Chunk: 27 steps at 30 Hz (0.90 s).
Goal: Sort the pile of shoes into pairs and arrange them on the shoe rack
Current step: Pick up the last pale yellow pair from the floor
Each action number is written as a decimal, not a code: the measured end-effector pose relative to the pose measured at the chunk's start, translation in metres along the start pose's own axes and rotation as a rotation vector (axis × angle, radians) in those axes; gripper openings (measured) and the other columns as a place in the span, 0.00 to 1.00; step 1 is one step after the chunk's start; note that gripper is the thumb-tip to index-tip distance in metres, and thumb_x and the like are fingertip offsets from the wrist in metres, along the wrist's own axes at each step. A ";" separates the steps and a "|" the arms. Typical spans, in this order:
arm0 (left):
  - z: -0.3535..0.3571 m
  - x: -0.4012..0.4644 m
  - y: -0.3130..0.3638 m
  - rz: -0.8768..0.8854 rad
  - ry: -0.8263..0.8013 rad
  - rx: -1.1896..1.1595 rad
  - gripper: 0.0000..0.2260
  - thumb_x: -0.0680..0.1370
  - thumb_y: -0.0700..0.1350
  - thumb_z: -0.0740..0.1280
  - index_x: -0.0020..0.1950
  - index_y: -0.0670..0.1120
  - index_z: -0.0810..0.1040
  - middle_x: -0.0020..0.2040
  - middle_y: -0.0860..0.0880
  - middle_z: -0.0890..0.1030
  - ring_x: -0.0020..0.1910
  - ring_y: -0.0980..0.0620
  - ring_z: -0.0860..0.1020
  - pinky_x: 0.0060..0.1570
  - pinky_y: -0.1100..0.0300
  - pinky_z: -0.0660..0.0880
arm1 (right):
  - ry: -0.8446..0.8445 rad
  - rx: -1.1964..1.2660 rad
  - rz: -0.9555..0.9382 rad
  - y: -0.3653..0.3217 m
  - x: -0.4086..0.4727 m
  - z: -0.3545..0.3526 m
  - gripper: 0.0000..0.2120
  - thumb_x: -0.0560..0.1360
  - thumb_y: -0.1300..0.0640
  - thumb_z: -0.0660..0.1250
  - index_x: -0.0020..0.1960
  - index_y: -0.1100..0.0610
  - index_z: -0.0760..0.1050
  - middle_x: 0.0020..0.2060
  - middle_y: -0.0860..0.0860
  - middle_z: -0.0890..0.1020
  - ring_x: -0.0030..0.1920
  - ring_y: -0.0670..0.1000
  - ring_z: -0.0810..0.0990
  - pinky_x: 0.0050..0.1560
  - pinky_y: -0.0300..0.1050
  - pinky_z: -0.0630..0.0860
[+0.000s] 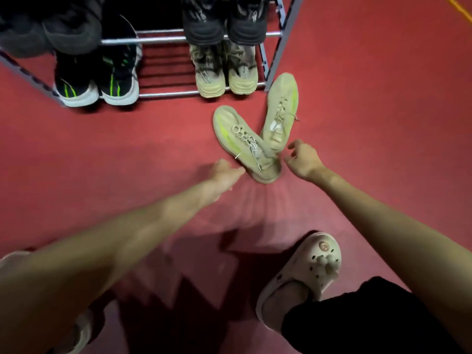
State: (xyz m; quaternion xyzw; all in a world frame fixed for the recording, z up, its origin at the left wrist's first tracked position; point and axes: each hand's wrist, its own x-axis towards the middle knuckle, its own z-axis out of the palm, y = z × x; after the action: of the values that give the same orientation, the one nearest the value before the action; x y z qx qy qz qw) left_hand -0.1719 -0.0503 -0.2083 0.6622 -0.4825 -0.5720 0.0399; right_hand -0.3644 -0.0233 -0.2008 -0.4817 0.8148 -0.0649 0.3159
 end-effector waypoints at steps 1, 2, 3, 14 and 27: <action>0.012 0.007 -0.001 -0.026 -0.017 -0.021 0.12 0.75 0.48 0.69 0.51 0.41 0.75 0.58 0.37 0.81 0.55 0.40 0.82 0.53 0.46 0.81 | -0.002 0.009 0.012 0.004 0.007 0.004 0.16 0.76 0.59 0.60 0.61 0.67 0.71 0.57 0.65 0.78 0.61 0.64 0.73 0.58 0.51 0.69; 0.022 0.013 -0.002 -0.057 -0.037 -0.045 0.16 0.74 0.50 0.71 0.53 0.40 0.75 0.58 0.39 0.81 0.56 0.41 0.82 0.52 0.48 0.82 | -0.004 0.024 0.029 0.007 0.014 0.008 0.16 0.77 0.58 0.60 0.60 0.67 0.71 0.57 0.64 0.78 0.61 0.64 0.73 0.58 0.51 0.69; 0.032 0.019 -0.004 -0.088 -0.053 -0.068 0.20 0.72 0.52 0.72 0.56 0.40 0.74 0.59 0.42 0.80 0.56 0.43 0.81 0.52 0.49 0.81 | -0.002 0.043 0.045 0.009 0.021 0.011 0.16 0.77 0.57 0.60 0.60 0.67 0.71 0.57 0.64 0.78 0.61 0.64 0.73 0.59 0.51 0.69; 0.078 0.050 -0.008 -0.216 0.063 -0.092 0.31 0.66 0.61 0.74 0.61 0.44 0.77 0.63 0.41 0.77 0.60 0.42 0.78 0.61 0.49 0.78 | 0.119 0.446 0.301 0.015 0.077 0.034 0.24 0.75 0.46 0.64 0.52 0.68 0.78 0.43 0.58 0.81 0.45 0.55 0.78 0.43 0.47 0.71; 0.011 0.040 -0.022 -0.209 0.027 -0.400 0.16 0.74 0.42 0.70 0.59 0.37 0.76 0.56 0.40 0.82 0.52 0.47 0.82 0.48 0.57 0.80 | 0.032 0.895 0.530 -0.004 0.066 0.037 0.14 0.68 0.54 0.73 0.40 0.56 0.67 0.37 0.50 0.76 0.33 0.46 0.75 0.27 0.40 0.71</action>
State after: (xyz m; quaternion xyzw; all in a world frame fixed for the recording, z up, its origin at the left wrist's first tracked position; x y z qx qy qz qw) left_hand -0.1721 -0.0606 -0.2535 0.6951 -0.2876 -0.6483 0.1177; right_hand -0.3626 -0.0726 -0.2584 -0.0754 0.8059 -0.3321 0.4843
